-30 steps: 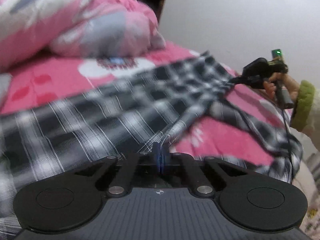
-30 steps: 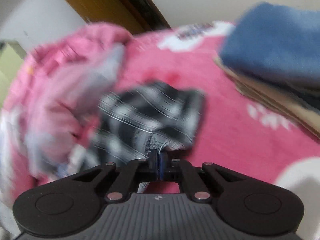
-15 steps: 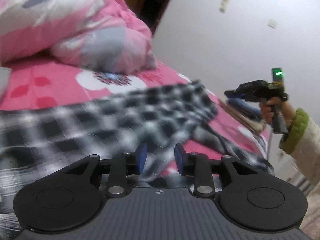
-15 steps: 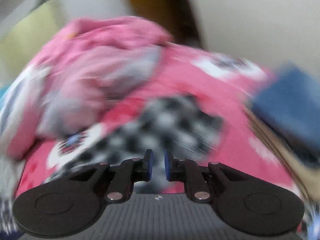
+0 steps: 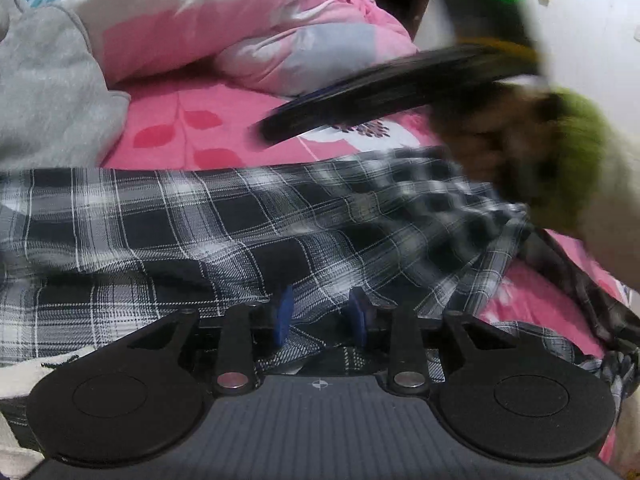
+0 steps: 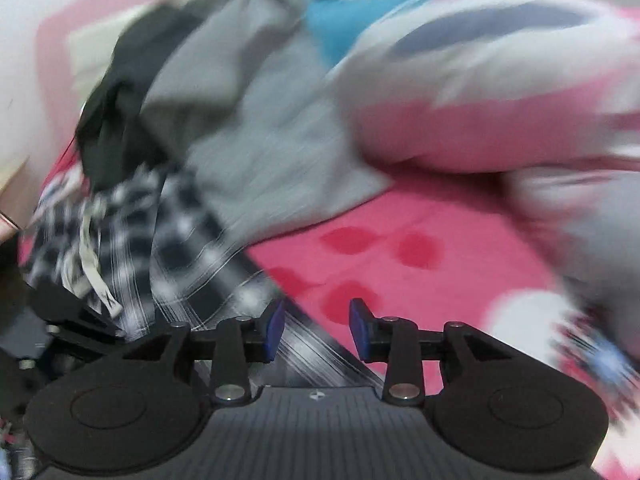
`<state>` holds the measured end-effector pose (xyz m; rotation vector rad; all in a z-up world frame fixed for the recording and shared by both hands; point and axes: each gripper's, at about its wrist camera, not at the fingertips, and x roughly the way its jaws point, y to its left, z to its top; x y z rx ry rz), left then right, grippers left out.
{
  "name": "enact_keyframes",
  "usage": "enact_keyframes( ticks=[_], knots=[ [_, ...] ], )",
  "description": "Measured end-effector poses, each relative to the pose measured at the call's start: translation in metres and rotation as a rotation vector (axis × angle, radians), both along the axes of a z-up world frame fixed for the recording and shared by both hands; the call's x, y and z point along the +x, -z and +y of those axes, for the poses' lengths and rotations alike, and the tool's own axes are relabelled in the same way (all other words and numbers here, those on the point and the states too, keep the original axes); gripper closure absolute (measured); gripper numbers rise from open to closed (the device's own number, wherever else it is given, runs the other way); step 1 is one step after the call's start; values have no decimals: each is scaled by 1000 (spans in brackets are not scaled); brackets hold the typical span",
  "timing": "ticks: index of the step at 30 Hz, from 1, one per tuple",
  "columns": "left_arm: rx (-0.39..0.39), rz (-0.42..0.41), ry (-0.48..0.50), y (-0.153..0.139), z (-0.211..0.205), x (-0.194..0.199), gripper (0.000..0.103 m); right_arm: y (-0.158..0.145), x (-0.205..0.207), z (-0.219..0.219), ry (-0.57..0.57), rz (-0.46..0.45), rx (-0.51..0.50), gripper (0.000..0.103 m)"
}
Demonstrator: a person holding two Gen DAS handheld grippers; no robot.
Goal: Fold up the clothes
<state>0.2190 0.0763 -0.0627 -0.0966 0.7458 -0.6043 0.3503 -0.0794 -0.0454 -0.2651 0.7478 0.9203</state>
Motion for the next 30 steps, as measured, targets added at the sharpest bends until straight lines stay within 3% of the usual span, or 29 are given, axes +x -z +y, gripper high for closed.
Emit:
enact_keyframes(
  ticks=[5, 7, 8, 10, 13, 16, 23, 30],
  knots=[
    [12, -11, 12, 3, -3, -1, 73, 35, 31, 42, -115, 123, -43, 64],
    [24, -19, 15, 3, -5, -2, 73, 36, 31, 49, -160, 103, -59, 64],
    [29, -23, 16, 3, -6, -2, 73, 33, 30, 48, -171, 105, -61, 67],
    [35, -27, 16, 3, -7, -3, 73, 28, 27, 44, -193, 119, -57, 84],
    [43, -33, 16, 3, -9, -4, 73, 25, 22, 45, -212, 122, -57, 92],
    [47, -37, 15, 4, -8, -4, 73, 26, 12, 51, -216, 61, -86, 102],
    [76, -56, 14, 3, -13, -7, 73, 9, -9, 76, -178, -246, -212, 102],
    [82, -60, 12, 4, -15, -9, 73, 53, 0, 94, -87, -358, -344, 101]
  ],
)
